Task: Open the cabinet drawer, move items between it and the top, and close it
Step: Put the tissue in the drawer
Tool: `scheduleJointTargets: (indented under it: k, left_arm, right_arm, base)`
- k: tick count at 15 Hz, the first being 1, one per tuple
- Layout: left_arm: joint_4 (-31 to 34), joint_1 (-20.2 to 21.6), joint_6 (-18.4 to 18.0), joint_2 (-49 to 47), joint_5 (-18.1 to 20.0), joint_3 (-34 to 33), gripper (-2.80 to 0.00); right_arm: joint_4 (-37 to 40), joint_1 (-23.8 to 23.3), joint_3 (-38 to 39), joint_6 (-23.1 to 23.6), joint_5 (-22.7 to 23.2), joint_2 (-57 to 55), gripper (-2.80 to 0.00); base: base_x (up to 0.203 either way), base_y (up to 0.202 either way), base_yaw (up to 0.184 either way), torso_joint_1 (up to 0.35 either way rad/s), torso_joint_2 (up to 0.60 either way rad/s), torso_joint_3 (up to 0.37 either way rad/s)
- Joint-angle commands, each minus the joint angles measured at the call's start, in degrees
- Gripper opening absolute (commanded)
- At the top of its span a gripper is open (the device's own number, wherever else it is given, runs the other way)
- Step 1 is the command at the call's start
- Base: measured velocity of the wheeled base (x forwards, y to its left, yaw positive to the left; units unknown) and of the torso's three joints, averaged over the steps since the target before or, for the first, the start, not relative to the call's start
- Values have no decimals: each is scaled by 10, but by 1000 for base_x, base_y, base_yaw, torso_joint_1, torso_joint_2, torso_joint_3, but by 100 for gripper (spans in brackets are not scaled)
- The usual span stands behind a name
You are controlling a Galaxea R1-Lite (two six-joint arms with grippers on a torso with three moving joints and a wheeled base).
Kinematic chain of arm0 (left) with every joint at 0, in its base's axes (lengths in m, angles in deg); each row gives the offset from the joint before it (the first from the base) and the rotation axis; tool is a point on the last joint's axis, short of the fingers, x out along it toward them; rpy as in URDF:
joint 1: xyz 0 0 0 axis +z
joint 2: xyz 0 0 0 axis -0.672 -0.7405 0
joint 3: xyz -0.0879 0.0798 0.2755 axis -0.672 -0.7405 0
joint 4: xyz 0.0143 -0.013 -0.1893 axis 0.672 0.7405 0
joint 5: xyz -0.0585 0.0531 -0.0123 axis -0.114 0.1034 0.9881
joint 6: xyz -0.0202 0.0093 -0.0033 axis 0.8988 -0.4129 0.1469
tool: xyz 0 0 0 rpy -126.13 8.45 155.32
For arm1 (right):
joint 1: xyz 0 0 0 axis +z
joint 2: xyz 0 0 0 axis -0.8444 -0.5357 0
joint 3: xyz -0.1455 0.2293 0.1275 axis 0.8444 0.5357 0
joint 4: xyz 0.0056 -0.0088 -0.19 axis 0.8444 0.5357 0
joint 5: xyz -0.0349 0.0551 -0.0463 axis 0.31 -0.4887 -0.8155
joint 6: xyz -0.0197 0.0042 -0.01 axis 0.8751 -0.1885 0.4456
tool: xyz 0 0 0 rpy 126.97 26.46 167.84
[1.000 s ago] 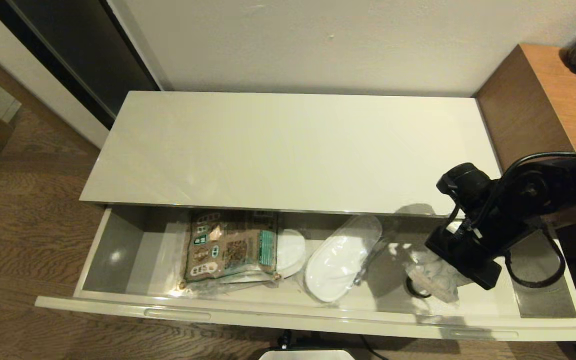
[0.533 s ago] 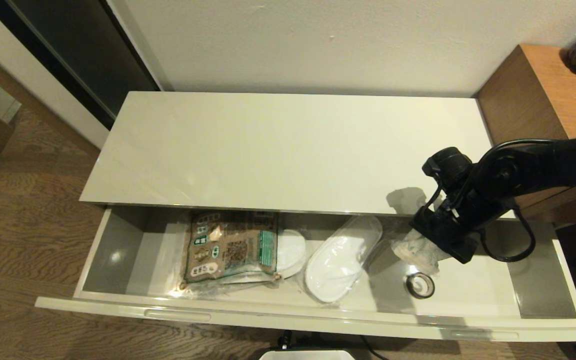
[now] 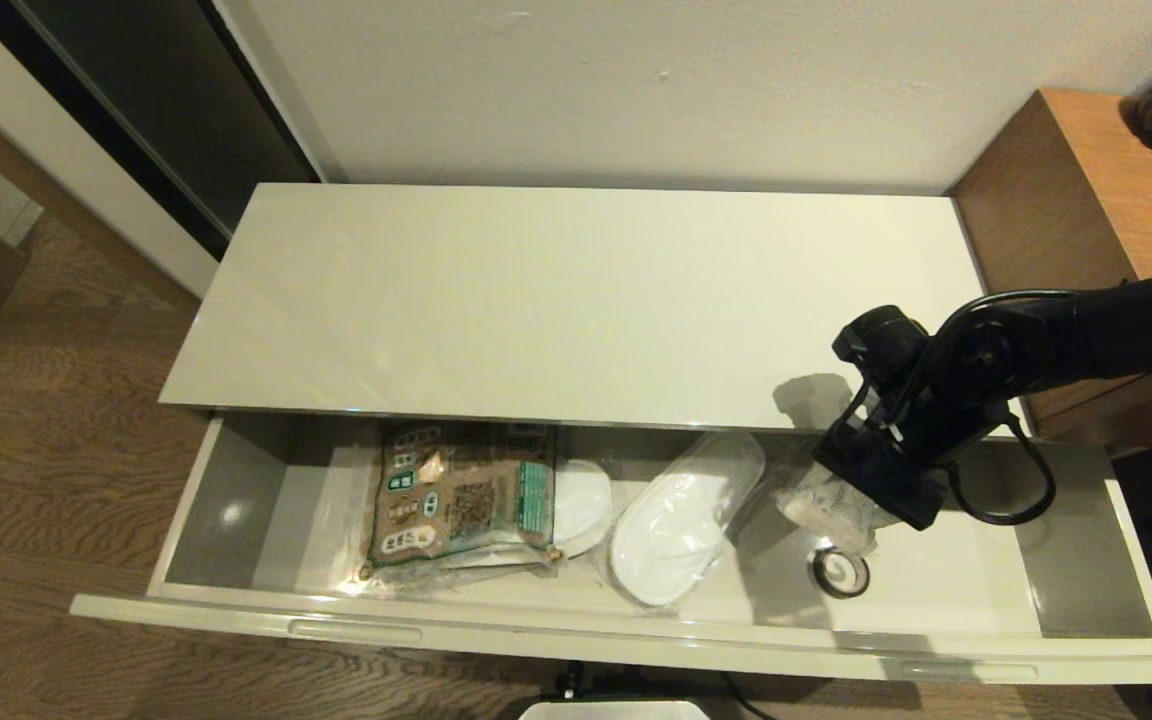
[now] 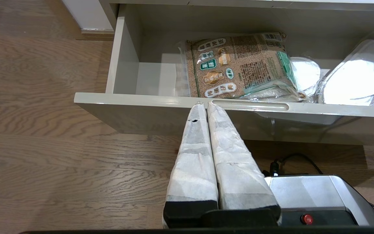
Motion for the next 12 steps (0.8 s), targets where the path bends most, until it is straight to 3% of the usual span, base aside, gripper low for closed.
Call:
scheduleJointTargets:
  k: [1, 12]
  left_arm:
    - [0, 0, 0, -1, 0, 0, -280]
    - [0, 0, 0, -1, 0, 0, -280]
  right_arm:
    - [1, 1, 2, -4, 0, -1, 0]
    - [16, 7, 20, 2, 6, 48, 0]
  base:
    - [0, 0, 0, 0, 0, 0]
    - [0, 0, 0, 0, 0, 0]
